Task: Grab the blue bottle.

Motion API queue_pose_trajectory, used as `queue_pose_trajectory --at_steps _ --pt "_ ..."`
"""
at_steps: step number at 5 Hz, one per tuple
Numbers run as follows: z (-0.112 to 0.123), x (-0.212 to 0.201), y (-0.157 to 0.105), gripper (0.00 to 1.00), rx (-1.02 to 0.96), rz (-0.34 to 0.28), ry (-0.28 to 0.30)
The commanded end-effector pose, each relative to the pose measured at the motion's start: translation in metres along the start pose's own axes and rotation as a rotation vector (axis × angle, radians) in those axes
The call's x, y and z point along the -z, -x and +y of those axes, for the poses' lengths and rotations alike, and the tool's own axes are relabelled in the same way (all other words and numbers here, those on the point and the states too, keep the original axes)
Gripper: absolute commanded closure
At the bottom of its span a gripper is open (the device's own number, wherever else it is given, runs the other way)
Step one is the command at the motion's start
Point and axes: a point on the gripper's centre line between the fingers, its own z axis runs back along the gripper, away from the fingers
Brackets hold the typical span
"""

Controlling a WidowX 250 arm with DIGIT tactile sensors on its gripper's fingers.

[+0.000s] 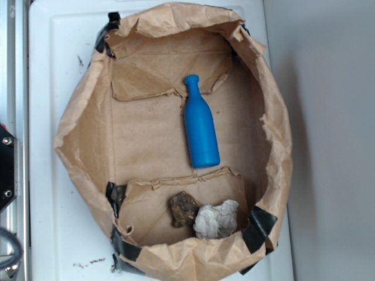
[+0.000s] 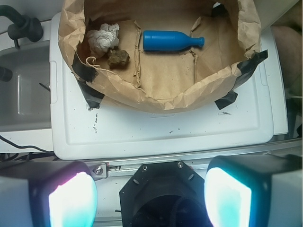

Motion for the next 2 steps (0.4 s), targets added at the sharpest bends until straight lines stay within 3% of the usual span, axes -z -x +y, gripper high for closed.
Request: queue_pose_trajectory --at_steps 1,2 --pt "0.000 0.000 0.000 0.00 0.000 0.000 0.000" --pt "0.011 0.002 -0.050 0.00 -0.227 -0.023 0.091"
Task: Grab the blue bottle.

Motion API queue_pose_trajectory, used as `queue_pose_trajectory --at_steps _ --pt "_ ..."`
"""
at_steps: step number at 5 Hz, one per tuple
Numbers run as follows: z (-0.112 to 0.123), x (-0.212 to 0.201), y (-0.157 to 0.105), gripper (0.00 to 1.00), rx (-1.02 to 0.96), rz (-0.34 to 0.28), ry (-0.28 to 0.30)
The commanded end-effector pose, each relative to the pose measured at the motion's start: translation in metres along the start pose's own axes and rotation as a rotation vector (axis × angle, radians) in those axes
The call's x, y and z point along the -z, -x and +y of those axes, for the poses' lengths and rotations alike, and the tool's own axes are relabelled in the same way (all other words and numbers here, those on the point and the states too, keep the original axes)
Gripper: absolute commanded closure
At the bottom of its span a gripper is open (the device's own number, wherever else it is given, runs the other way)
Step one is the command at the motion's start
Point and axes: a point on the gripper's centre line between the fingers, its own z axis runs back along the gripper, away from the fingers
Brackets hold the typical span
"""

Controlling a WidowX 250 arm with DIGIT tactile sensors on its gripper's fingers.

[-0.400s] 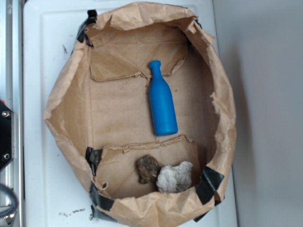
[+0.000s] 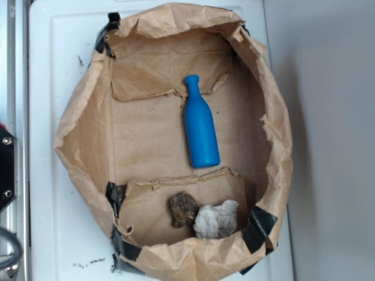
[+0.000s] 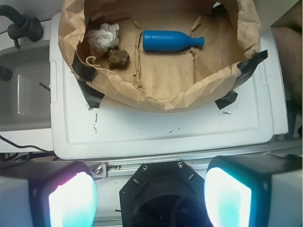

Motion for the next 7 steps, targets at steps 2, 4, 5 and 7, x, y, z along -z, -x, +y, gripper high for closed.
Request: queue_pose_trajectory --at_steps 2,4,5,7 --pt "0.033 0.059 -0.138 0.00 -0.601 0.072 0.110" --pt "0.033 0.059 -0.138 0.00 -0.601 0.072 0.110" --pt "0.037 0.105 -0.152 0.00 -0.725 -0.036 0.070" --pt "0.047 0.173 -0.174 0.00 -0.870 -0.073 -0.052"
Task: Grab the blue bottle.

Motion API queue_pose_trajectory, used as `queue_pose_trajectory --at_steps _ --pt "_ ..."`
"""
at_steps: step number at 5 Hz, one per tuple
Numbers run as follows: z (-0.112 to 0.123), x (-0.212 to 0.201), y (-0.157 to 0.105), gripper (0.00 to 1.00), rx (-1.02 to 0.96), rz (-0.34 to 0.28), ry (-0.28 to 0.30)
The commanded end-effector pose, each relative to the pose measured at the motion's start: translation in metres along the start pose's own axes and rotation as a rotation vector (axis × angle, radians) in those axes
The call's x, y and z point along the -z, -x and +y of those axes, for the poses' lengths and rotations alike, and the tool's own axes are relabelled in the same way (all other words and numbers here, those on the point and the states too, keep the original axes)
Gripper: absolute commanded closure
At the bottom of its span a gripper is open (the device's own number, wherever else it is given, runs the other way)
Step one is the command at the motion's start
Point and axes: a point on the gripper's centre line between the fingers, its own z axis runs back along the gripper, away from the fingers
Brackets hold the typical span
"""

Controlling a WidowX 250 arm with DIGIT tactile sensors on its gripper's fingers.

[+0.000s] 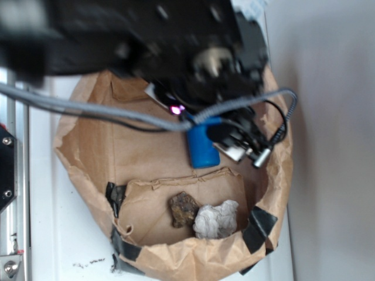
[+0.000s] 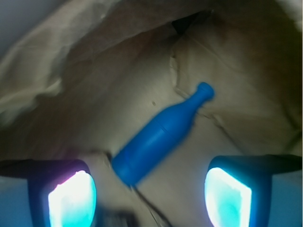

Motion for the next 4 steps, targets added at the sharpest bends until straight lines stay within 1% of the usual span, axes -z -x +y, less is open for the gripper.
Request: queue_pose_trajectory --at_steps 1,2,3,4 --pt "0.002 0.049 -0.015 0.00 -0.058 0.030 -0.077" --pt "0.002 0.069 -0.005 0.00 -0.052 0.061 -0.129" --pt "-0.001 0.054 -0.016 1.00 -0.099 0.024 -0.080" --pt "0.001 0.031 -0.022 1.00 -0.110 -0.011 -0.025"
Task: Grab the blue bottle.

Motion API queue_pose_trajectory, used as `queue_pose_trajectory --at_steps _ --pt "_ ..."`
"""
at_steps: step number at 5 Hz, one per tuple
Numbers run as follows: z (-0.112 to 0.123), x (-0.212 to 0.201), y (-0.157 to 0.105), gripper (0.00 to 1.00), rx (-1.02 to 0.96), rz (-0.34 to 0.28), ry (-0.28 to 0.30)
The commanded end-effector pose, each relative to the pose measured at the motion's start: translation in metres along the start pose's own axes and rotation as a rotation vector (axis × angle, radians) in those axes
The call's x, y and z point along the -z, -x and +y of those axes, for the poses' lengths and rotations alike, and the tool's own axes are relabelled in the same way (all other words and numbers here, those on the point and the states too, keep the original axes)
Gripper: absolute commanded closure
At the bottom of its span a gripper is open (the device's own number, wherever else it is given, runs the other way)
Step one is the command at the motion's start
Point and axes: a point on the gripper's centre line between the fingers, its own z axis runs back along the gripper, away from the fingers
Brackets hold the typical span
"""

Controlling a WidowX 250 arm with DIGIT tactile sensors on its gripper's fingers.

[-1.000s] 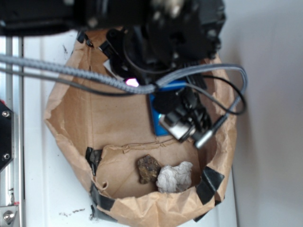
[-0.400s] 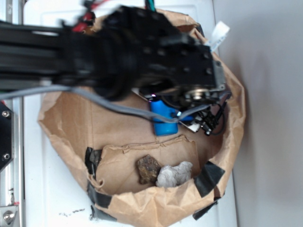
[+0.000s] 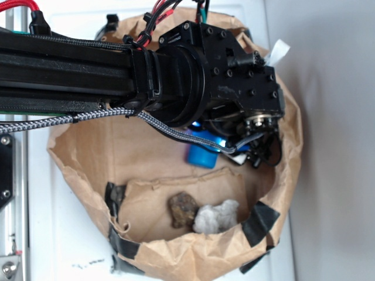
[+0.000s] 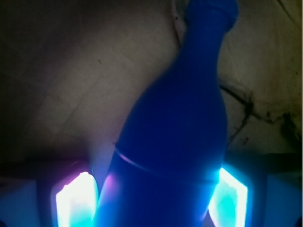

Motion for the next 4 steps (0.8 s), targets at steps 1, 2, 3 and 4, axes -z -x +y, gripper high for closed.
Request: queue_pose_trajectory --at_steps 1,2,3,4 --pt "0.021 -0.075 -0.010 1.00 0.062 -0.047 0.217" --pt "0.042 -0.122 0.022 1.00 0.234 0.008 0.279" --pt "0.046 -0.168 0.027 1.00 0.382 0.055 0.225" --pt "0.038 -0.176 0.023 1.00 0.497 0.091 0.128"
